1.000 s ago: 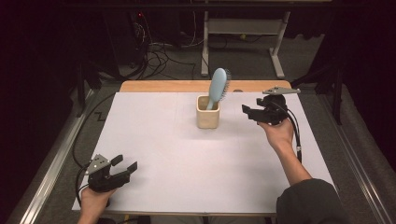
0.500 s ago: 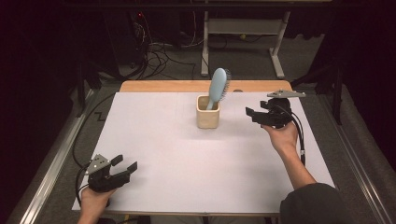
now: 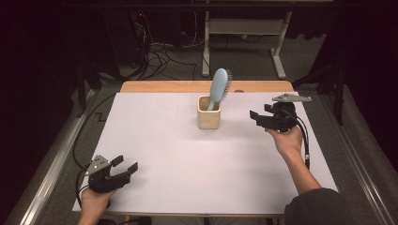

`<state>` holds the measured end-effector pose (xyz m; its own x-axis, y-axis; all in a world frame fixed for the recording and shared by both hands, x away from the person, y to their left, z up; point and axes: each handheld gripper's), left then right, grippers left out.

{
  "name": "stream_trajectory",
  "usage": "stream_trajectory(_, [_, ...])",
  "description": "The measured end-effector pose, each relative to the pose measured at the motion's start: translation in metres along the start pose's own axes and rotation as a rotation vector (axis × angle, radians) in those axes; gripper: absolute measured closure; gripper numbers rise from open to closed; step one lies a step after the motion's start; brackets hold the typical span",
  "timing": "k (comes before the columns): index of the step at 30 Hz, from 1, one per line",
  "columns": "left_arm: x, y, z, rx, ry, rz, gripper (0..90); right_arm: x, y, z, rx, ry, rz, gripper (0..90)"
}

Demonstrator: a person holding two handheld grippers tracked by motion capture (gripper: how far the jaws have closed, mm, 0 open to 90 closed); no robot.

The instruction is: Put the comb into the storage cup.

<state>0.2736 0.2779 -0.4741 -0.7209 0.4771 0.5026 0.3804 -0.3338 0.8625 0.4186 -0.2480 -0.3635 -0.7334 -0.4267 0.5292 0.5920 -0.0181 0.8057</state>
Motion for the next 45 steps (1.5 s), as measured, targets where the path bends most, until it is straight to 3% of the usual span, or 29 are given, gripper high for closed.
stream_trajectory(25, [0.0, 0.0, 0.001, 0.0, 0.001, 0.002, 30.7, 0.018, -0.018, -0.018, -0.034, -0.004, -0.021, 34.9])
stream_trajectory(45, [0.001, 0.0, 0.0, 0.001, 0.004, 0.0, 30.6, 0.027, -0.027, -0.024, -0.04, -0.007, -0.027, 35.5])
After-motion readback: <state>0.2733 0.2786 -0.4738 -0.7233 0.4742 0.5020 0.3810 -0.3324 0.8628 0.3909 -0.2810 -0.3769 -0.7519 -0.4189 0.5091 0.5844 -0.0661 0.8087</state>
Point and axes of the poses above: each handheld gripper's, and its own axes: x roughly backward along the jaws, y roughly out of its top, z roughly to its left, and after that the axes turned 15 degrees about -x, right-handed
